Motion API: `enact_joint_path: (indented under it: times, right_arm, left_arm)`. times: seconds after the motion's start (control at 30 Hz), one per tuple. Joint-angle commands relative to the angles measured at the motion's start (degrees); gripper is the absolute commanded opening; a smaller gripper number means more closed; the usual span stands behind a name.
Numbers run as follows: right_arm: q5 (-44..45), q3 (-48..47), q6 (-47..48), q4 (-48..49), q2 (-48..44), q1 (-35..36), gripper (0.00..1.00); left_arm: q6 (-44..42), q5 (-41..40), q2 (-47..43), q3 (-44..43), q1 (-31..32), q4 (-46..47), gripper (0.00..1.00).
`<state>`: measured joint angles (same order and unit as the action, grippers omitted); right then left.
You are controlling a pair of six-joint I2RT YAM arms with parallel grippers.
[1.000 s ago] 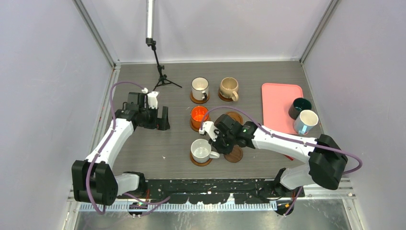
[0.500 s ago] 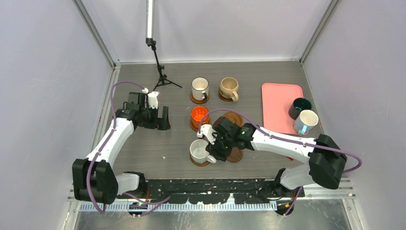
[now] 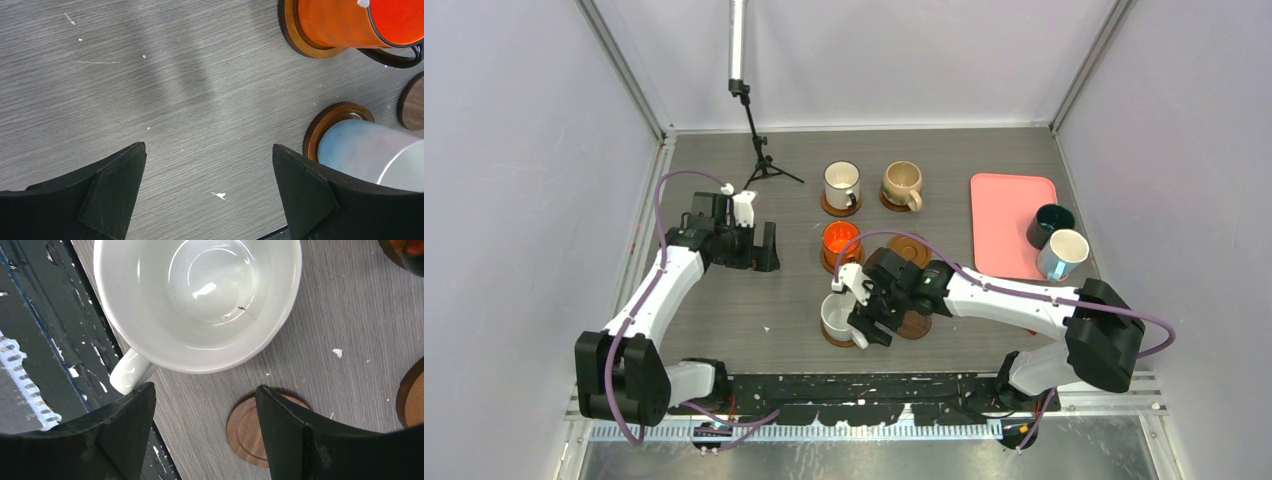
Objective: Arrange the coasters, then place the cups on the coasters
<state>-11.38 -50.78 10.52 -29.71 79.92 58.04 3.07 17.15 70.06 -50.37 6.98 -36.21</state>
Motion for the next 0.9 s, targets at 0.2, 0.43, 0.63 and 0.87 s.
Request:
enact_joint_path:
  times: [0.2, 0.43, 0.63, 0.87]
  right_arm:
    - [1.15, -0.6, -4.1, 5.15, 0.32, 1.36, 0.82]
    - [2.87, -1.43, -3.44, 0.42, -2.5, -0.86, 0.83]
    - [0.86, -4.62, 3.05, -10.26, -8.7, -10.22, 0.83]
    - [-2.45, -16.73, 11.2, -22.87, -8.78, -28.86, 0.83]
  left_arm:
    - [0.45, 0.52, -1.5, 0.54, -0.41, 1.74, 1.0]
    - [0.12, 0.61, -1.18, -0.22, -0.45, 0.74, 1.0]
    - [-1.62, 1.04, -0.36, -1.37, -0.39, -0.66, 1.0]
    - [-4.65, 2.09, 1.49, -3.5, -0.3, -1.64, 1.0]
